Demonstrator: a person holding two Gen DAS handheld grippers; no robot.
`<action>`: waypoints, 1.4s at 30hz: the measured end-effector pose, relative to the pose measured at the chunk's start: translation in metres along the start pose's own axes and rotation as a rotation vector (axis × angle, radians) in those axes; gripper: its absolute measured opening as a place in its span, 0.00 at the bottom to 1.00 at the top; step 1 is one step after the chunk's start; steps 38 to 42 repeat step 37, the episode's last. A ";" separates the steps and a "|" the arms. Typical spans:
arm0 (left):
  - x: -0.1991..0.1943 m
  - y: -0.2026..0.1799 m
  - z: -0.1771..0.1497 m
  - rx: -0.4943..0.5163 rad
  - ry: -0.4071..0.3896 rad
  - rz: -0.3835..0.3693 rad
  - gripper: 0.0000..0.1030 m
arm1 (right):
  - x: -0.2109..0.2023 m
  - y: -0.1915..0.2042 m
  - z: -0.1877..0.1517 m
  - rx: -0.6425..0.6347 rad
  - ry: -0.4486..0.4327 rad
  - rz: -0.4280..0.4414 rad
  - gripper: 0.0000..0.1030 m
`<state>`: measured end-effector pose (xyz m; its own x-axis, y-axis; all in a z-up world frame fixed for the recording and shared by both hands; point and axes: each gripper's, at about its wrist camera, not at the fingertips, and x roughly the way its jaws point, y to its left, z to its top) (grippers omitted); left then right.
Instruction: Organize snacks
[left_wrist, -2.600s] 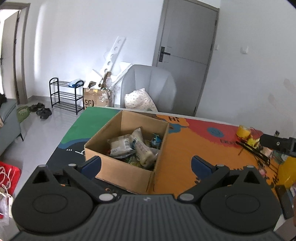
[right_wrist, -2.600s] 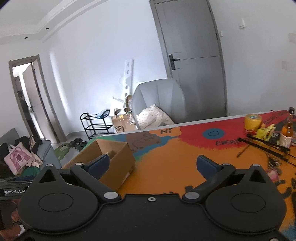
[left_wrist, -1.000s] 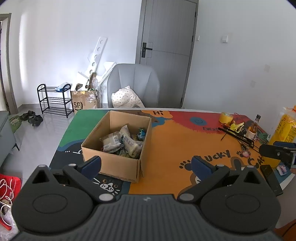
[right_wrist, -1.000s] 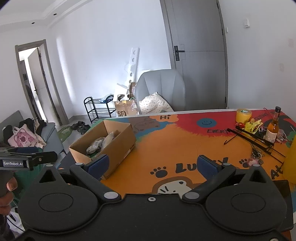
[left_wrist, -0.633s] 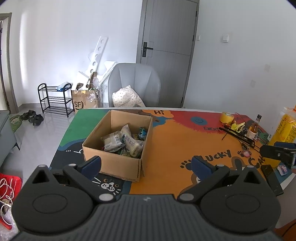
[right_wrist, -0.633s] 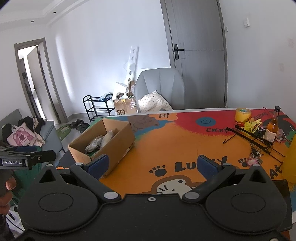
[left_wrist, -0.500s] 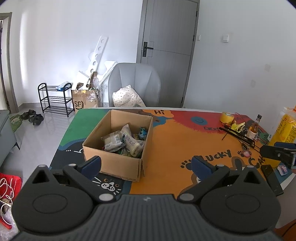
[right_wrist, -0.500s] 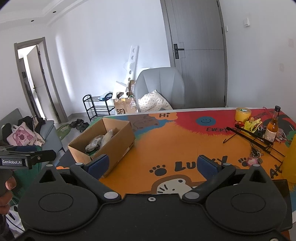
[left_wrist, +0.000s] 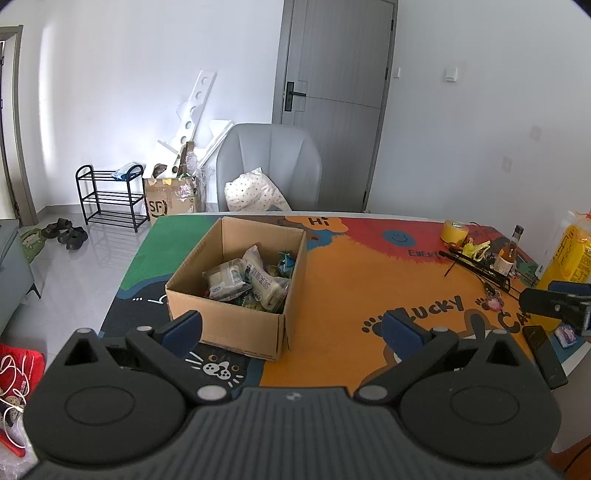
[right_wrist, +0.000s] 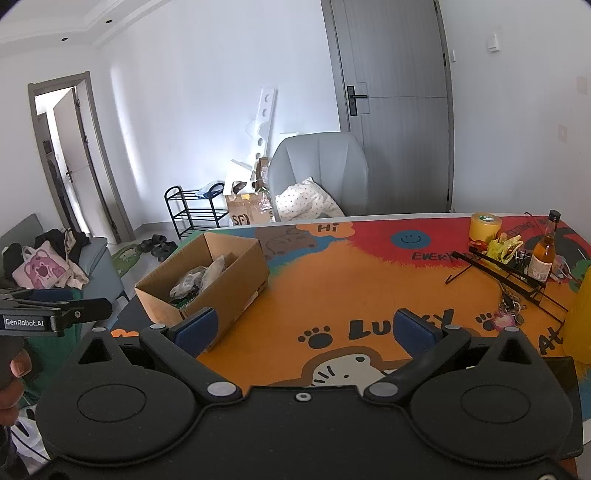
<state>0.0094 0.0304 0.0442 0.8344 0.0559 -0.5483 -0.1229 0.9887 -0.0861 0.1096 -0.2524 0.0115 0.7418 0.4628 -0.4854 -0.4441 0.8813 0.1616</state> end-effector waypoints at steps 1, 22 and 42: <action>0.000 0.000 0.000 0.001 0.001 0.000 1.00 | 0.000 0.000 0.000 0.000 0.000 0.000 1.00; 0.002 0.000 -0.003 0.004 0.003 0.000 1.00 | 0.001 0.002 -0.001 -0.006 0.005 0.004 1.00; 0.005 -0.001 -0.007 0.013 0.009 -0.003 1.00 | 0.006 0.001 -0.003 -0.010 0.018 0.008 1.00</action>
